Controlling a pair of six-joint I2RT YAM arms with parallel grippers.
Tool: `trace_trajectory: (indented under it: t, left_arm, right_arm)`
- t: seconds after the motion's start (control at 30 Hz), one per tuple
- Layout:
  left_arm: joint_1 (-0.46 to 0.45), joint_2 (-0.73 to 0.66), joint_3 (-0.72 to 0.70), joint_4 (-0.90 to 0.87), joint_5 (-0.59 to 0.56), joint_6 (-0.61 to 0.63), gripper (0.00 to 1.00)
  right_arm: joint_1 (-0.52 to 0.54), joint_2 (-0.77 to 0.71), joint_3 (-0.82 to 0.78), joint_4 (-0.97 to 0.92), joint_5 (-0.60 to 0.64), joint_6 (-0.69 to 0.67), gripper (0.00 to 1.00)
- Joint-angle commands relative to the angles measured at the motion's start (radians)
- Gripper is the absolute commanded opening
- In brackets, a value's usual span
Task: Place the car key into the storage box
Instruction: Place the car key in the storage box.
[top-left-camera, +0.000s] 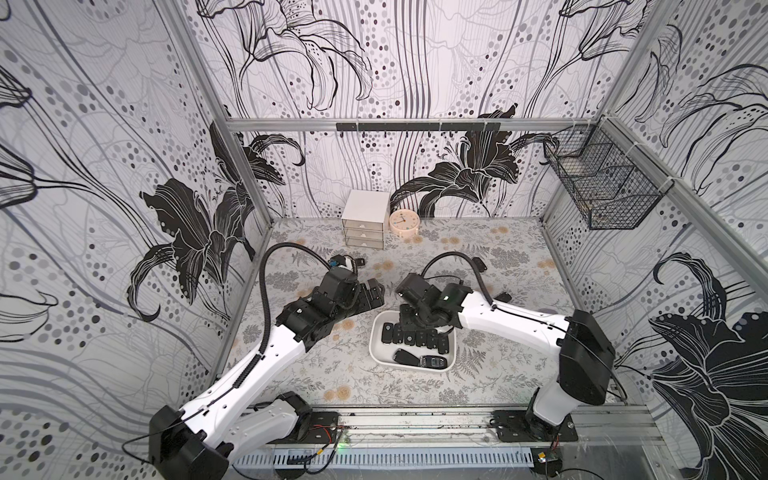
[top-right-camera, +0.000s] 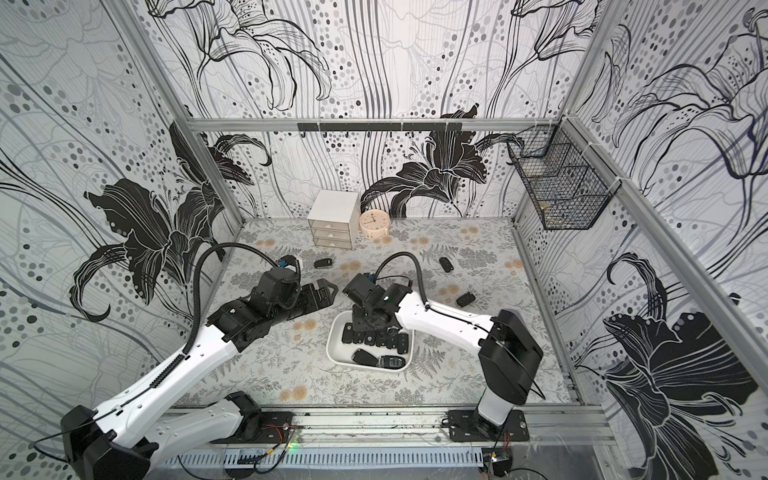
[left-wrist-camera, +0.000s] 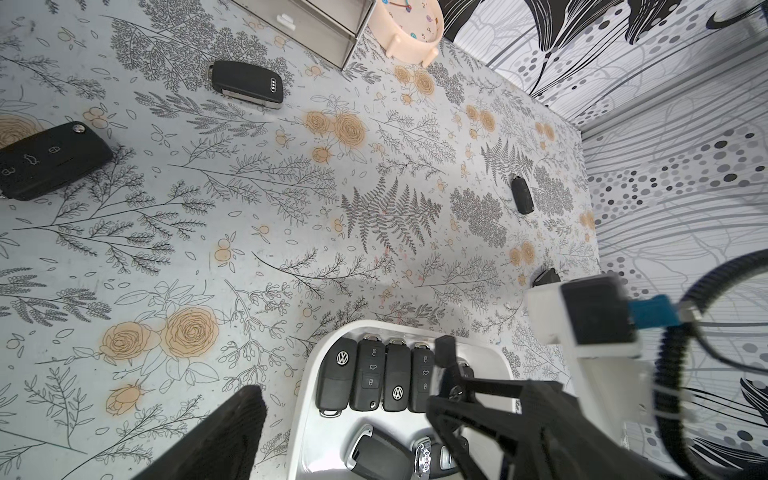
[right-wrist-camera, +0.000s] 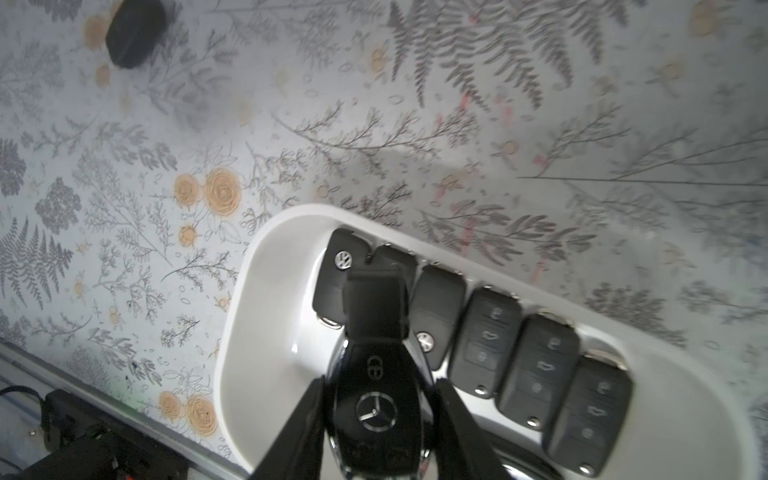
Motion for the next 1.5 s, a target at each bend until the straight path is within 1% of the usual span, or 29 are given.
trace_trajectory:
  t: [0.0, 0.13, 0.47, 0.57, 0.87, 1.03, 1.1, 1.2, 1.23, 1.3, 1.33, 1.47]
  left_arm:
    - [0.003, -0.039, -0.019, -0.029, -0.026, -0.011, 0.99]
    - [0.002, -0.070, -0.033, -0.047, -0.029, -0.017, 0.99]
    - [0.003, -0.127, -0.060, -0.101, -0.039, -0.036, 0.99]
    - [0.002, -0.147, -0.051, -0.134, -0.081, -0.050, 0.99]
    - [0.003, -0.247, -0.050, -0.274, -0.300, -0.142, 0.99]
    - [0.003, -0.278, -0.061, -0.287, -0.308, -0.153, 0.99]
    - [0.003, -0.274, -0.063, -0.289, -0.300, -0.156, 0.99]
    - [0.003, -0.267, -0.066, -0.288, -0.291, -0.162, 0.99]
    - [0.004, -0.265, -0.067, -0.286, -0.288, -0.163, 0.99]
    - [0.003, -0.265, -0.069, -0.281, -0.284, -0.161, 0.99]
    - [0.003, -0.265, -0.069, -0.280, -0.284, -0.160, 0.99]
    - [0.002, -0.261, -0.069, -0.272, -0.279, -0.159, 0.99]
  right_arm:
    - [0.052, 0.075, 0.039, 0.038, 0.010, 0.064, 0.27]
    - [0.083, 0.141, 0.060, 0.064, -0.013, 0.079, 0.27]
    - [0.114, 0.200, 0.065, 0.104, -0.049, 0.088, 0.26]
    - [0.120, 0.211, 0.062, 0.118, -0.059, 0.090, 0.27]
    - [0.126, 0.233, 0.046, 0.136, -0.073, 0.114, 0.27]
    - [0.126, 0.255, 0.065, 0.115, -0.074, 0.120, 0.27]
    - [0.126, 0.269, 0.082, 0.094, -0.073, 0.121, 0.32]
    - [0.126, 0.276, 0.084, 0.089, -0.075, 0.121, 0.35]
    - [0.126, 0.274, 0.085, 0.089, -0.075, 0.120, 0.38]
    - [0.126, 0.271, 0.085, 0.083, -0.070, 0.119, 0.48]
    - [0.126, 0.269, 0.085, 0.081, -0.068, 0.119, 0.50]
    - [0.126, 0.252, 0.078, 0.080, -0.060, 0.114, 0.51]
